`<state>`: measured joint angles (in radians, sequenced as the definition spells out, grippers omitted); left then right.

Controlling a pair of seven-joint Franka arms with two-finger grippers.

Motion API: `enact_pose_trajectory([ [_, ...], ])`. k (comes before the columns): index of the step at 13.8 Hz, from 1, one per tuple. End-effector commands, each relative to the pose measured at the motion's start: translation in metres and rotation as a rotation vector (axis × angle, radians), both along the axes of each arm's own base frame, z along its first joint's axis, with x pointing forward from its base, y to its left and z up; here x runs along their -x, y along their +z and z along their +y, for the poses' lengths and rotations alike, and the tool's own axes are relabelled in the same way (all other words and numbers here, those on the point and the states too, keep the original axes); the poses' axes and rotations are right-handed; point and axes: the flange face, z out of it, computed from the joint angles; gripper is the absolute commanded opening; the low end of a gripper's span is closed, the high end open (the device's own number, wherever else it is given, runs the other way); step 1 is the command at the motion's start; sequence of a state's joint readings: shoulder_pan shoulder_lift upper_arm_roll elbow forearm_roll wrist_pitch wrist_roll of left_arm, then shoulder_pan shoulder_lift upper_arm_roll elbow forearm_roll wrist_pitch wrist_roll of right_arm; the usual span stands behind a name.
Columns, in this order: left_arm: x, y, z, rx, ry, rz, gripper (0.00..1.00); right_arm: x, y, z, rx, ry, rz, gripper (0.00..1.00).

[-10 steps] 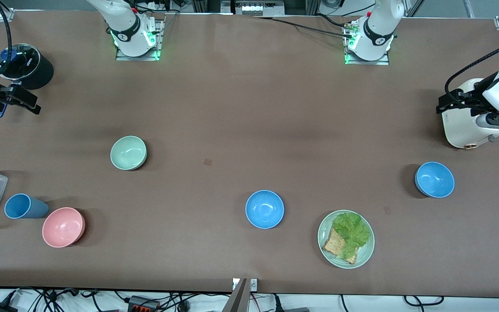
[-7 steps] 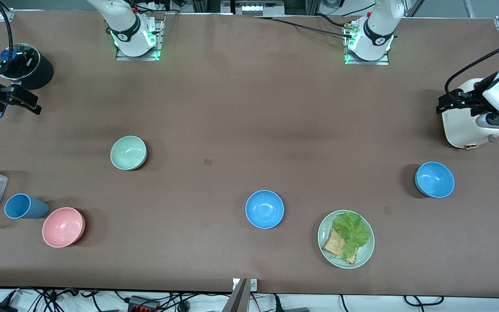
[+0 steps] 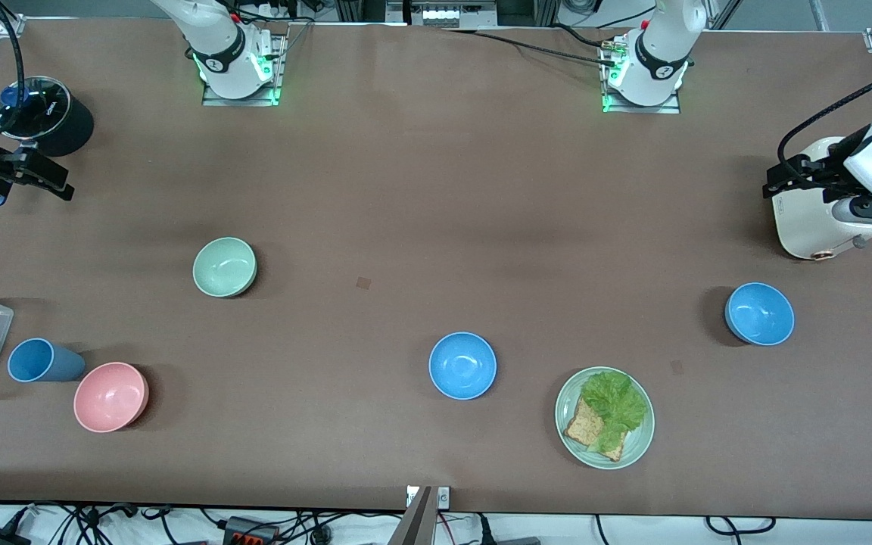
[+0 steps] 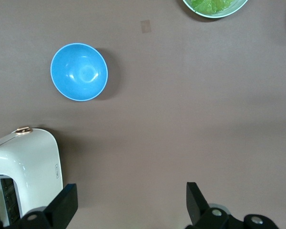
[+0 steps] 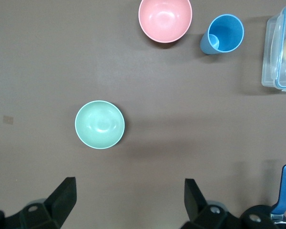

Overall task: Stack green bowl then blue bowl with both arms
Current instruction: 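Move the right gripper toward the pale green bowl, then lower the right gripper and grasp the pale green bowl rim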

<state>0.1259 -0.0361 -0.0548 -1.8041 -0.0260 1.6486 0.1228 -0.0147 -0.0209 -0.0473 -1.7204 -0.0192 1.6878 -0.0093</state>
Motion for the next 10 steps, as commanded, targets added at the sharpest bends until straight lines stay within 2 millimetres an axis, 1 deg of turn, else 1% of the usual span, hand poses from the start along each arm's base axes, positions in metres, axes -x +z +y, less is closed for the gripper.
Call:
enact_pose_trajectory([
  [1,0.006,0.005,-0.001,0.024,0.014,-0.012,1.0,-0.016,-0.038,0.005,0.014,0.025,0.058,1.0],
  [3,0.006,0.004,0.001,0.024,0.014,-0.009,1.0,-0.034,-0.084,0.013,0.016,0.04,0.109,1.0],
  [5,0.001,-0.004,0.004,0.027,0.016,0.006,1.0,-0.051,-0.132,0.023,0.02,0.06,0.152,1.0],
  [6,-0.001,-0.006,0.006,0.027,0.019,0.007,1.0,-0.058,-0.159,0.023,0.021,0.058,0.175,1.0],
  [8,-0.004,-0.005,0.007,0.029,0.018,0.013,1.0,-0.068,-0.213,0.023,0.022,0.059,0.219,1.0],
  [9,-0.005,-0.005,0.007,0.029,0.018,0.013,1.0,-0.069,-0.24,0.026,0.021,0.065,0.256,1.0],
  [10,-0.005,-0.004,0.008,0.029,0.02,0.012,1.0,-0.07,-0.263,0.028,0.022,0.067,0.282,1.0],
])
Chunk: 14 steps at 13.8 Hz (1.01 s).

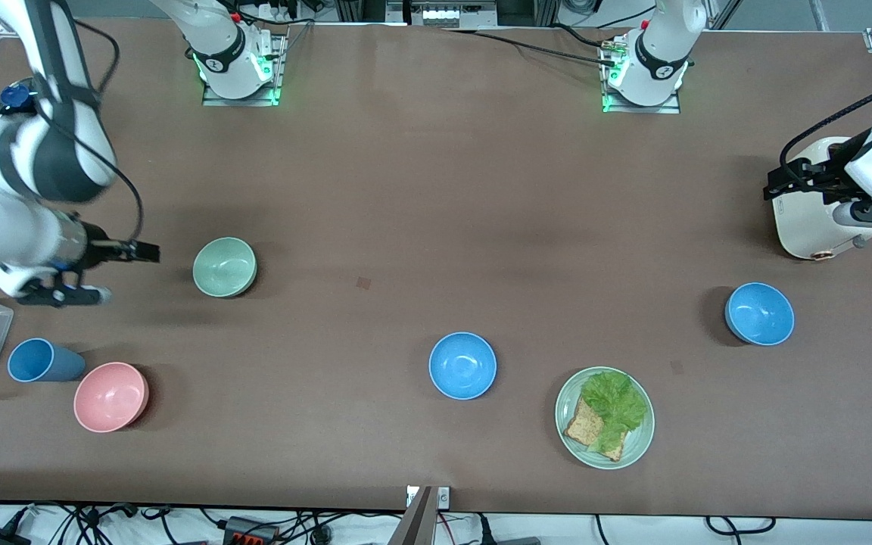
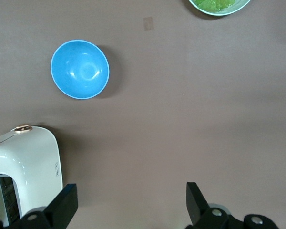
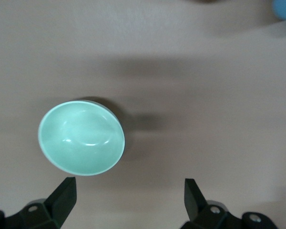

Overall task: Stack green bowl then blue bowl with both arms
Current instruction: 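Lower the right gripper and grasp the pale green bowl rim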

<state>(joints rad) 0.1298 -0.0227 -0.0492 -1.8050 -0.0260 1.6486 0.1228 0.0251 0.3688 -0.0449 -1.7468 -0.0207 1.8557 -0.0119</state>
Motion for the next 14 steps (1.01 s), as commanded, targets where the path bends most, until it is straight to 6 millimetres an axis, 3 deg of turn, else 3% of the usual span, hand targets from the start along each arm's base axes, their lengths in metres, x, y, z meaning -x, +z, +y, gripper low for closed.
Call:
enact_pose_trajectory([
  [1,-0.003,0.004,0.001,0.026,0.009,-0.003,1.0,-0.002,-0.047,0.01,0.013,0.028,0.053,1.0],
  [6,-0.003,0.003,0.006,0.027,0.015,-0.001,1.0,0.002,-0.108,0.04,0.015,0.06,0.121,0.98],
  [7,-0.003,0.003,0.005,0.027,0.012,-0.003,1.0,0.004,-0.117,0.041,0.016,0.062,0.136,0.83],
  [10,-0.006,-0.001,0.005,0.028,0.012,0.002,1.0,0.007,-0.126,0.034,0.016,0.051,0.155,0.54],
  [12,-0.006,0.0,0.005,0.026,0.021,0.001,1.0,0.01,-0.132,0.033,0.017,0.05,0.166,0.43],
  [14,-0.008,-0.002,0.011,0.026,0.034,-0.004,1.0,0.012,-0.141,0.032,0.017,0.048,0.181,0.41],
])
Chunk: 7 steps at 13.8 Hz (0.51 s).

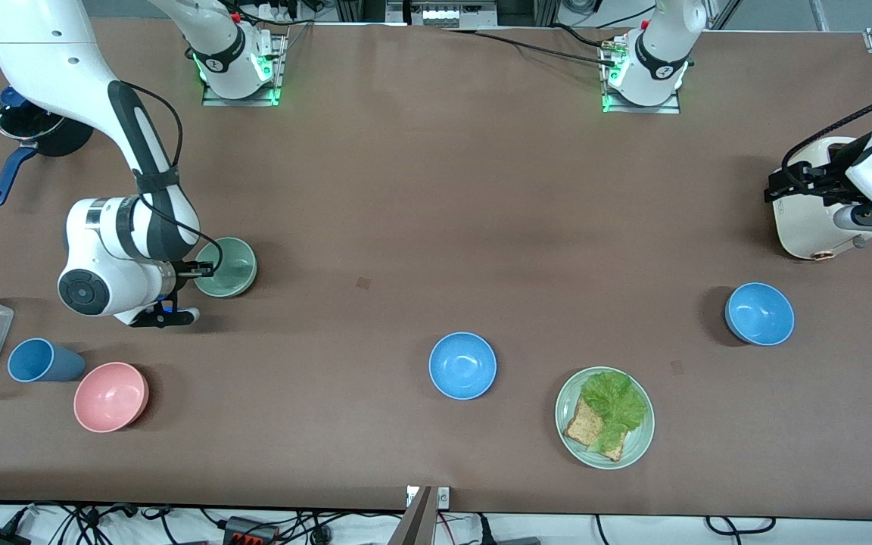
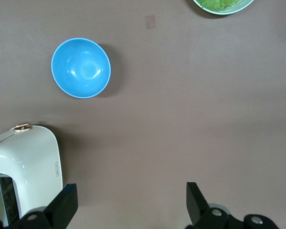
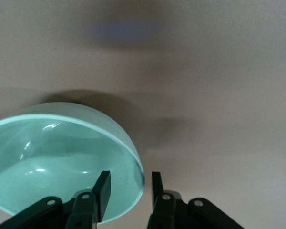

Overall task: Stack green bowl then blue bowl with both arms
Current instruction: 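Lower the right gripper and grasp the pale green bowl rim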

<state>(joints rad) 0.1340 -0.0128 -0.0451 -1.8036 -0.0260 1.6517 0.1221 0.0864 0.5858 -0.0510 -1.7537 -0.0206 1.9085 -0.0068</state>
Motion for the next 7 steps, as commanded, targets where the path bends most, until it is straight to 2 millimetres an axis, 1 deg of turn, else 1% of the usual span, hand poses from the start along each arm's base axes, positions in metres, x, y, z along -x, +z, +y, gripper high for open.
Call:
enact_pose_trajectory([
  [1,-0.005,0.002,0.017,0.025,0.045,-0.011,1.0,0.005,-0.009,-0.004,0.0,-0.006,0.012,0.39],
  [2,-0.008,-0.004,0.02,0.026,0.05,-0.002,1.0,0.004,-0.01,-0.009,-0.002,-0.012,0.014,0.36],
  [3,-0.01,-0.004,0.024,0.026,0.053,-0.009,1.0,0.004,-0.01,-0.009,-0.004,-0.012,0.014,0.28],
  [4,-0.012,-0.005,0.025,0.026,0.048,-0.007,1.0,0.004,-0.009,-0.008,-0.005,-0.011,0.013,0.13],
  [5,-0.012,-0.011,0.026,0.029,0.042,0.007,1.0,0.002,-0.005,-0.006,-0.006,-0.009,0.01,0.0],
  [6,-0.011,-0.013,0.027,0.031,0.045,0.015,1.0,-0.001,0.001,0.002,-0.01,0.003,0.002,0.0],
  [7,-0.011,-0.013,0.027,0.03,0.044,0.015,1.0,-0.005,0.01,0.017,-0.026,0.027,-0.008,0.0],
])
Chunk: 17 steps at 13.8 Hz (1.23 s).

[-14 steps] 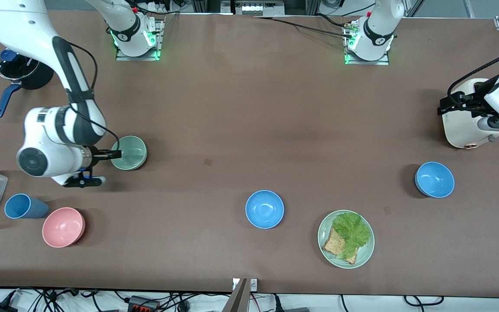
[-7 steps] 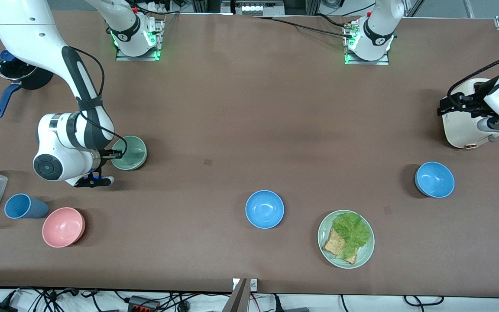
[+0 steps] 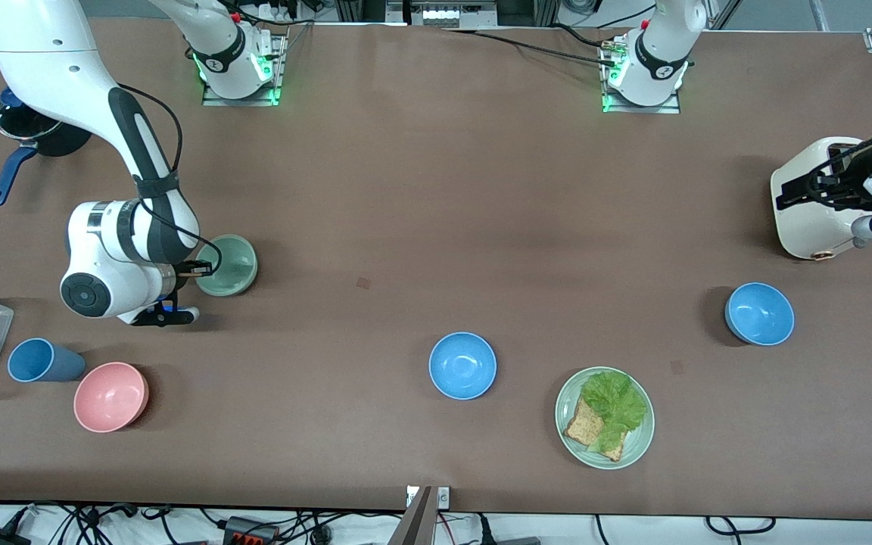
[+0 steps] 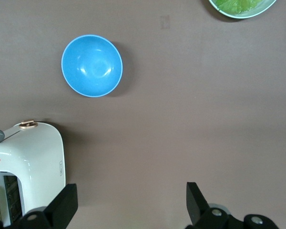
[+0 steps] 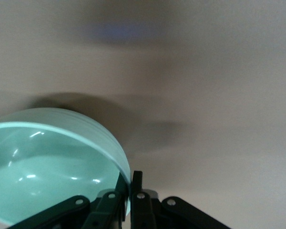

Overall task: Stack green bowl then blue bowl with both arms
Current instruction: 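Lower the right gripper and grasp the pale green bowl rim, then carry the green bowl toward the table middle with the right gripper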

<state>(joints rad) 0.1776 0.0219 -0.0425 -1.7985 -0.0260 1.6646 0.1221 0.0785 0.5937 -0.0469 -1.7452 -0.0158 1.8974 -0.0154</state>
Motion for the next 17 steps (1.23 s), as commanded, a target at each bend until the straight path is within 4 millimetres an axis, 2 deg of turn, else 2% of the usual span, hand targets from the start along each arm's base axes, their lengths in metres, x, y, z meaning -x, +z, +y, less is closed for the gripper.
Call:
enact_pose_trajectory([
  [1,-0.004,0.0,0.001,0.028,-0.001,0.007,1.0,-0.008,0.023,0.041,-0.039,0.059,-0.026,0.0],
  [4,-0.006,-0.007,0.015,0.031,0.025,0.023,1.0,-0.011,0.061,0.144,-0.113,0.153,-0.058,0.0],
  [5,-0.01,-0.016,0.019,0.033,0.031,0.038,1.0,-0.007,0.065,0.178,-0.128,0.158,-0.07,0.0],
  [8,-0.017,-0.029,0.024,0.025,0.03,0.06,1.0,0.021,0.062,0.28,-0.168,0.142,-0.067,0.0],
  [10,-0.02,-0.031,0.028,0.024,0.036,0.062,1.0,0.048,0.053,0.334,-0.131,0.113,-0.068,0.0],
  [11,-0.025,-0.036,0.032,0.026,0.041,0.064,1.0,0.061,0.047,0.357,-0.12,0.104,-0.072,0.0],
  [13,-0.028,-0.041,0.044,0.028,0.059,0.072,1.0,0.082,0.034,0.386,-0.078,0.044,-0.065,0.0],
  [14,-0.029,-0.038,0.044,0.027,0.061,0.064,1.0,0.094,0.027,0.406,-0.072,0.029,-0.08,0.0],
  [15,-0.032,-0.033,0.043,0.024,0.058,0.054,1.0,0.103,0.018,0.421,-0.072,0.006,-0.091,0.0],
  [17,-0.035,-0.042,0.045,0.029,0.058,0.067,1.0,0.11,0.012,0.436,-0.13,-0.061,-0.065,0.0],
])
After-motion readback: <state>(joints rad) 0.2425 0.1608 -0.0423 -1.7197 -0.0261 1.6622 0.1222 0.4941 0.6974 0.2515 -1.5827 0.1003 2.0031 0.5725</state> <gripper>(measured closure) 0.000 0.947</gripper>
